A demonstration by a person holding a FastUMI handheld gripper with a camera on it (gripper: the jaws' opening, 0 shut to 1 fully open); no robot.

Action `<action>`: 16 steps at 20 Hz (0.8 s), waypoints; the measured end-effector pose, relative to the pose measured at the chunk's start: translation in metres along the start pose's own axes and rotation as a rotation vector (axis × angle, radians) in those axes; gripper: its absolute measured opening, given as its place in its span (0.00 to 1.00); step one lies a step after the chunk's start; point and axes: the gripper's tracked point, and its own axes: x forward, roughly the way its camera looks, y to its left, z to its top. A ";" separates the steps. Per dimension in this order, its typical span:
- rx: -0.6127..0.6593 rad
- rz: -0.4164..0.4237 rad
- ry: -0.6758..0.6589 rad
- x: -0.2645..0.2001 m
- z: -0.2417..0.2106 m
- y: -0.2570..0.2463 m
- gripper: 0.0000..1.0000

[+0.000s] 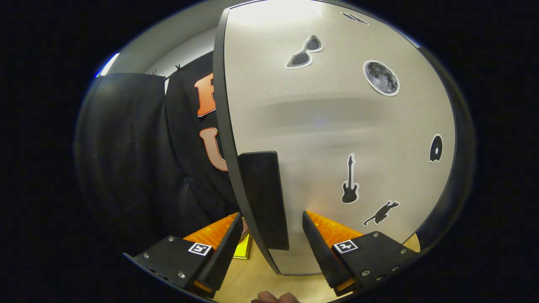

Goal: Open the shoe cabinet door, grab the shoes and put them into the shoe cabinet, then close the shoe cabinet door.

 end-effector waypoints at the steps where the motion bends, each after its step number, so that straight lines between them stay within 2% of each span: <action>1: 0.011 -0.003 0.012 0.000 -0.002 0.000 0.90; 8: 0.038 -0.010 -0.020 -0.048 0.004 0.007 0.91; 16: 0.027 -0.076 -0.069 -0.146 0.002 -0.004 0.92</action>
